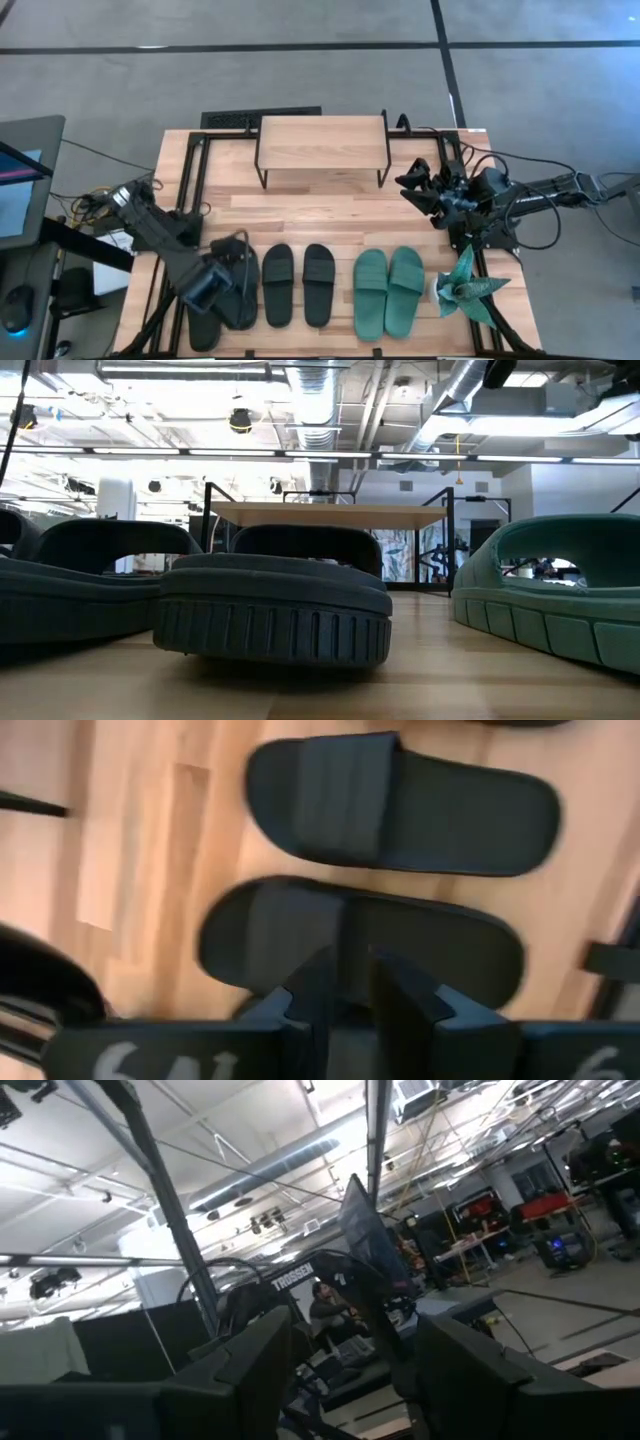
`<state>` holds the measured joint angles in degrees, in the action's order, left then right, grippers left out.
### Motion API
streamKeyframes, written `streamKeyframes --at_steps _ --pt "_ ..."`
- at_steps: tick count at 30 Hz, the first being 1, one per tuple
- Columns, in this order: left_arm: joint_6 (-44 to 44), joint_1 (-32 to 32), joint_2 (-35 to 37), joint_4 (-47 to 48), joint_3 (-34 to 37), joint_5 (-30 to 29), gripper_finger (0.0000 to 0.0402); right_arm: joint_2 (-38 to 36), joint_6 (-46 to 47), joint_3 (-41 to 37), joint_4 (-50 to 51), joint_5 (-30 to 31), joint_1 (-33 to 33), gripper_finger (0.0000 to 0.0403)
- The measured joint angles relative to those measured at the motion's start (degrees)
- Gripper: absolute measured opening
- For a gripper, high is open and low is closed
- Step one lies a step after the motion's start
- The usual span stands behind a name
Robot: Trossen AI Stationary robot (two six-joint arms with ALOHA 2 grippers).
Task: Pick and place slides into the shelf
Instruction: Put the black slipper on the shelf
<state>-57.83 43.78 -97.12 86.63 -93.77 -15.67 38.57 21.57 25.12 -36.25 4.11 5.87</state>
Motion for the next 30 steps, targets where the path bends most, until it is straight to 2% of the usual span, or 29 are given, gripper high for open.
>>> streamKeyframes --at_steps 8,16,25,30 --pt "-12.37 7.22 -3.38 0.37 -0.87 3.23 0.0056 0.0 -2.06 0.0 0.24 -1.89 0.09 0.0201" --pt "-25.43 15.0 -3.42 2.91 -0.77 3.53 0.0056 0.11 -2.09 0.0 1.07 -2.83 0.15 0.0201" --pt "-27.47 18.58 -3.41 2.12 2.78 6.73 0.0056 0.11 -2.09 0.0 1.57 -2.83 0.15 0.0201" --pt "-26.92 18.96 -3.41 -1.56 5.99 8.35 0.0056 0.11 -2.09 0.0 1.6 -2.85 0.15 0.0201"
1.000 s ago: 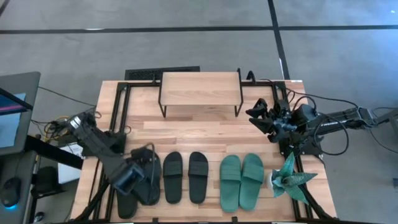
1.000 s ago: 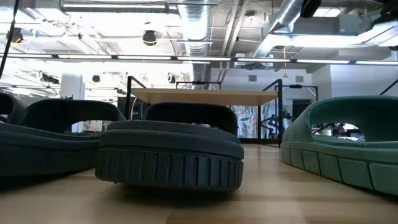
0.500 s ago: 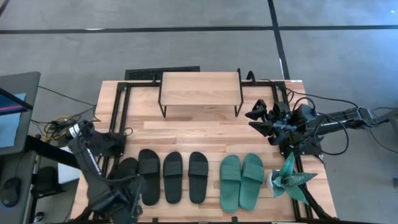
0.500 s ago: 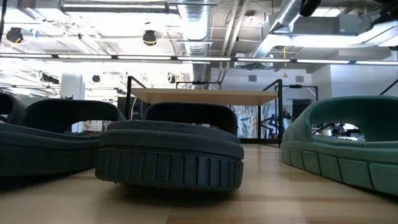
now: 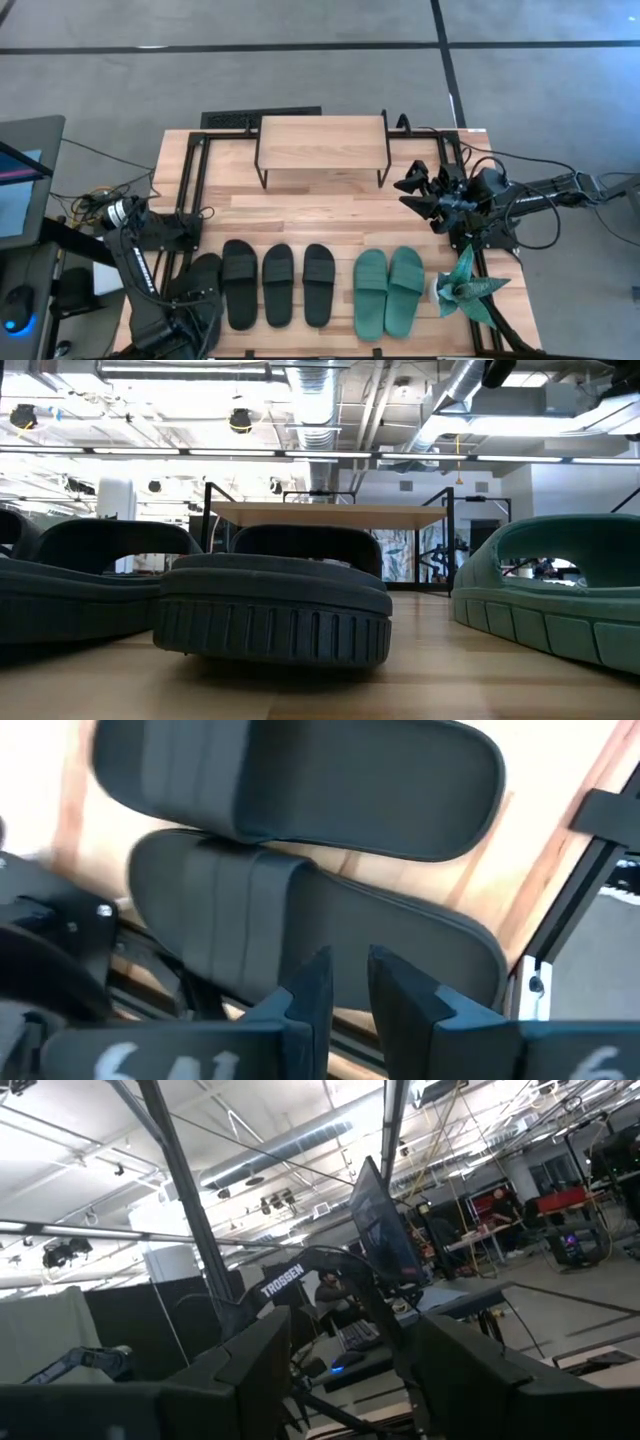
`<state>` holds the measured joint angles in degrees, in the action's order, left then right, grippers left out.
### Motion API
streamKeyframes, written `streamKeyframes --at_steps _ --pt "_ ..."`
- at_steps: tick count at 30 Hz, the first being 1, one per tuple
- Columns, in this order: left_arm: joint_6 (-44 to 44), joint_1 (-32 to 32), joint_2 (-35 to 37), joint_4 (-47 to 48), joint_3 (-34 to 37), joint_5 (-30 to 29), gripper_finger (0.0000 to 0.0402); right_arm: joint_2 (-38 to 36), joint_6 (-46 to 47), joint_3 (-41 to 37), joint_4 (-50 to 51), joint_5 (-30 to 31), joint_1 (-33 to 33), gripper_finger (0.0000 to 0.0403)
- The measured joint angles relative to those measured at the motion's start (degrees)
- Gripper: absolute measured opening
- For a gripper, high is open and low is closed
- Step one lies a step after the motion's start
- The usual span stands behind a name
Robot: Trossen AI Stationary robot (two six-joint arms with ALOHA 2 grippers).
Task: Pick and place slides into the shelf
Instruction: Put the black slipper on the shelf
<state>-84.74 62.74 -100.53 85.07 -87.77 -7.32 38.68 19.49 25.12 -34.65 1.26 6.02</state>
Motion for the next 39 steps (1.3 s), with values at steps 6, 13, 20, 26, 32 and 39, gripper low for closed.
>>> streamKeyframes --at_steps 6,13,20,26,32,39 --pt "-5.02 -0.04 0.0 -4.66 3.24 0.95 0.0056 0.0 0.0 0.0 0.02 0.0 0.0 0.0201" --pt "-4.95 -0.04 0.0 -4.95 6.43 4.4 0.0064 0.0 0.0 0.0 1.35 0.0 0.0 0.0201" --pt "-0.75 -0.05 0.0 -4.8 6.67 -0.61 0.0117 0.0 0.02 0.0 1.55 0.0 0.0 0.0201" --pt "1.09 0.42 0.02 -4.48 9.32 -0.22 0.0155 0.0 0.0 0.0 2.04 0.0 0.0 0.0201" --pt "1.09 0.4 0.02 -5.58 12.54 1.2 0.0162 0.0 0.0 0.0 2.25 0.0 0.0 0.0201" --pt "2.52 0.4 0.02 -10.58 17.14 0.82 0.0162 0.0 0.0 0.0 2.27 0.0 0.0 0.0201"
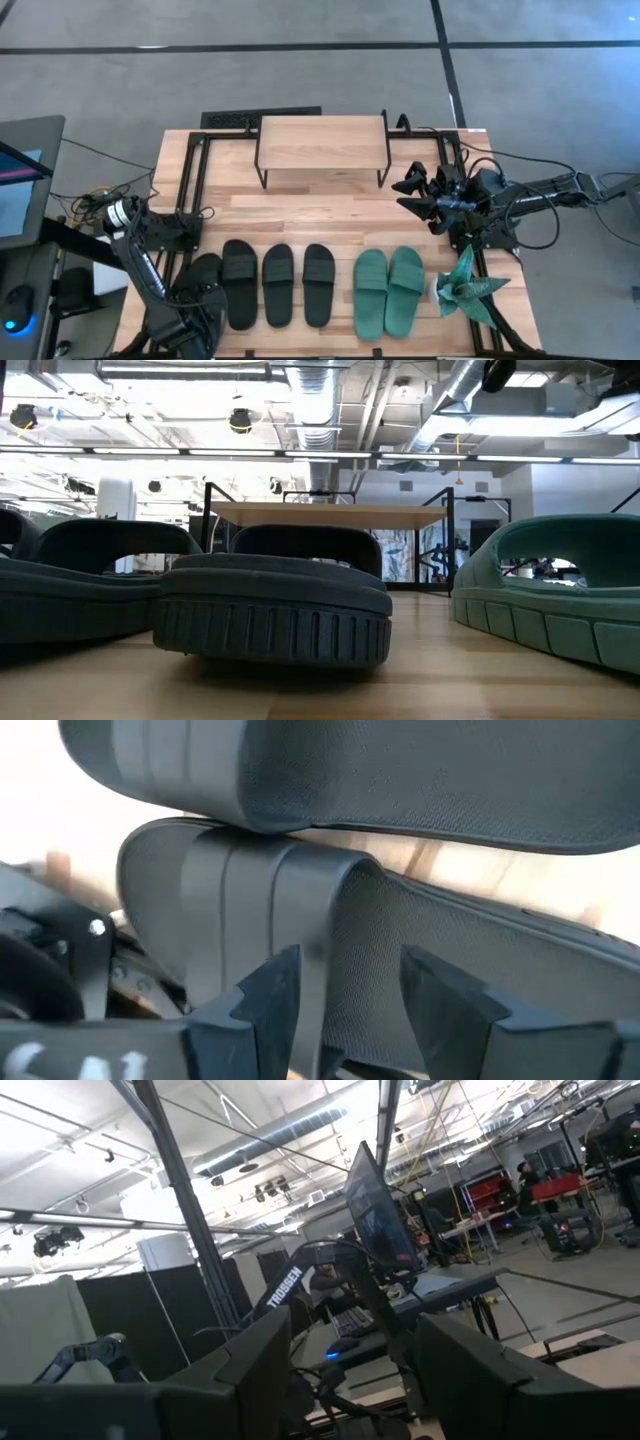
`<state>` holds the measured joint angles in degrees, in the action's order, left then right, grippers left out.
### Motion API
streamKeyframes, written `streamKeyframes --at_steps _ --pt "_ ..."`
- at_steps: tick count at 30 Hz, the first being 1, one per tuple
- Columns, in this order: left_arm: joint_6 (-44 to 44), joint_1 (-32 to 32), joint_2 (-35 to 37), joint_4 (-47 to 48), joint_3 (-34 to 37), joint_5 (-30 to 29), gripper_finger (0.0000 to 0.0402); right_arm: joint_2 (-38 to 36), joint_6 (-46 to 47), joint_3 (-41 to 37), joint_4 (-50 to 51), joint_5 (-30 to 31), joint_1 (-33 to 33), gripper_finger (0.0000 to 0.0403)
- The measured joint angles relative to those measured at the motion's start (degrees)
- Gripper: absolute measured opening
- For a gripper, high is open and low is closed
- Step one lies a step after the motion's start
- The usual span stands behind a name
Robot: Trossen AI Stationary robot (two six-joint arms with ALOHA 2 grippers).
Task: Pick and place slides into the shelf
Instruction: Put the black slipper on the shelf
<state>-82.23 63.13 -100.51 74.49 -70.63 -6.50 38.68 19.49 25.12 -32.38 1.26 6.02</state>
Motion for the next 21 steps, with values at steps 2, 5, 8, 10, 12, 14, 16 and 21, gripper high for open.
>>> streamKeyframes --at_steps 2,5,8,10,12,14,16,21 --pt "0.04 0.0 0.0 -0.68 1.08 0.43 0.0162 0.0 0.0 0.0 0.0 0.0 0.0 0.0201" --pt "-1.11 -0.02 0.0 -0.26 2.49 1.9 0.0162 0.0 0.02 0.0 0.0 0.0 0.0 0.0201" --pt "-1.63 0.0 0.0 0.39 2.89 2.23 0.0162 0.0 0.02 0.0 0.0 0.02 0.0 0.0201" --pt "-1.86 -0.02 -0.02 1.98 3.15 2.52 0.0162 0.0 0.02 0.0 0.0 0.02 0.0 0.0201" --pt "-2.25 0.0 -0.02 3.23 3.15 2.47 0.0162 0.0 0.02 0.0 0.0 0.02 0.0 0.0201" --pt "-2.29 0.0 -0.02 3.91 3.14 2.02 0.0162 0.0 0.02 0.0 0.0 0.02 0.0 0.0201" --pt "-2.35 0.0 0.0 4.55 3.13 1.6 0.0161 0.0 0.02 0.0 0.0 0.04 0.0 0.0201" --pt "-2.46 0.0 -0.02 4.98 3.16 0.0 0.0141 0.0 0.02 0.0 0.02 0.13 -0.04 0.0201"
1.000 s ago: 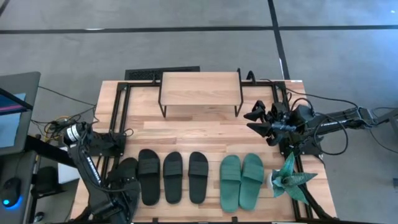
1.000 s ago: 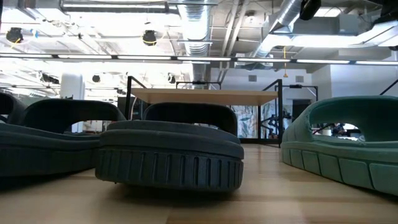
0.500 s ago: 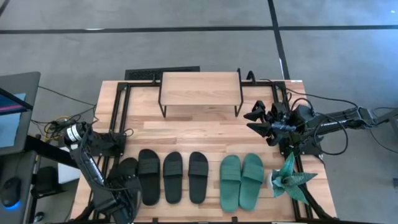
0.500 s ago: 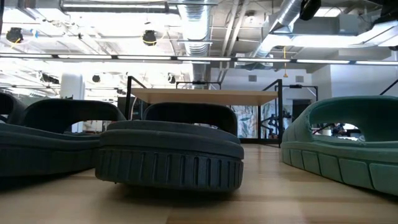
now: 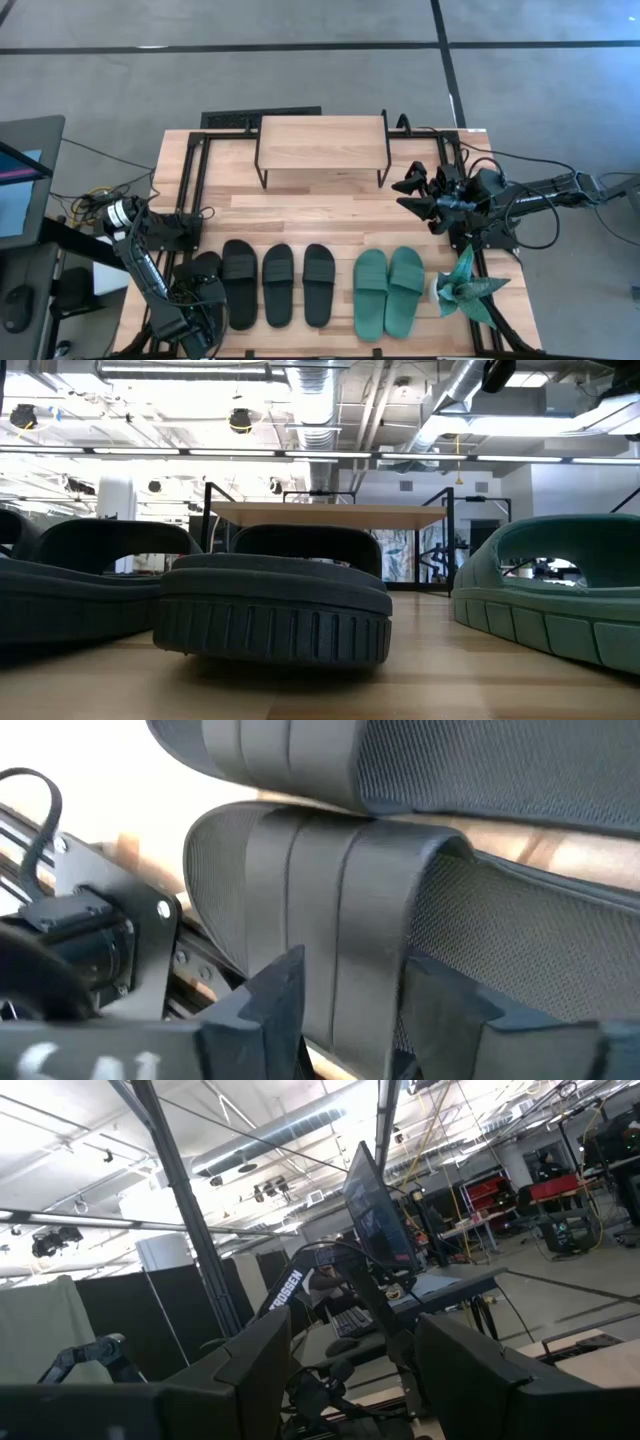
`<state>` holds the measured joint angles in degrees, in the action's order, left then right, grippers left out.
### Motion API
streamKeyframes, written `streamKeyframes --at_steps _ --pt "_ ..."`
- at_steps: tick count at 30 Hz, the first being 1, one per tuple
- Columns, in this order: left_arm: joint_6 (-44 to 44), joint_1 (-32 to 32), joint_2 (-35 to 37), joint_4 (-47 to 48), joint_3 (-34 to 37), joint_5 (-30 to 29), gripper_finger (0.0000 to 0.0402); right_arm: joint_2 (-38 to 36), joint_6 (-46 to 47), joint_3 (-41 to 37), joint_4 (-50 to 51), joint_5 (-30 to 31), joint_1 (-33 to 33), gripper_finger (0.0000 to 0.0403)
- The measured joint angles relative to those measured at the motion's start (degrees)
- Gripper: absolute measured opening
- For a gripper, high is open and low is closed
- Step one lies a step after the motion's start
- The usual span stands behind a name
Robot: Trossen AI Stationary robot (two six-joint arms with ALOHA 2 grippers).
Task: Pick and place slides into the shelf
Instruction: Put the black slipper on the shelf
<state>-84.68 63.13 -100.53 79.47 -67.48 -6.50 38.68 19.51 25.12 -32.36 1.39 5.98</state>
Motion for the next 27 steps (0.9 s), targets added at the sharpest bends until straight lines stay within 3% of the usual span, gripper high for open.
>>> streamKeyframes --at_steps 5,10,17,22,27 --pt "-0.5 -0.05 0.02 -1.62 2.29 0.2 0.0095 0.0 0.0 0.0 0.0 0.13 0.0 0.0201" --pt "-2.81 -0.82 0.07 -2.5 3.05 1.07 0.0013 0.0 0.33 0.0 0.0 0.13 0.04 0.0201" --pt "-7.87 -0.98 -0.04 2.88 0.48 0.72 0.0004 0.0 1.65 0.0 0.0 0.11 0.04 0.0201" --pt "-9.64 -0.94 -0.04 10.25 -5.77 0.45 0.0003 0.0 2.08 0.0 -0.02 0.11 0.04 0.0201" --pt "-8.57 -0.94 0.04 10.37 -11.4 -1.01 0.0002 0.0 2.05 0.0 -0.02 0.11 0.04 0.0201"
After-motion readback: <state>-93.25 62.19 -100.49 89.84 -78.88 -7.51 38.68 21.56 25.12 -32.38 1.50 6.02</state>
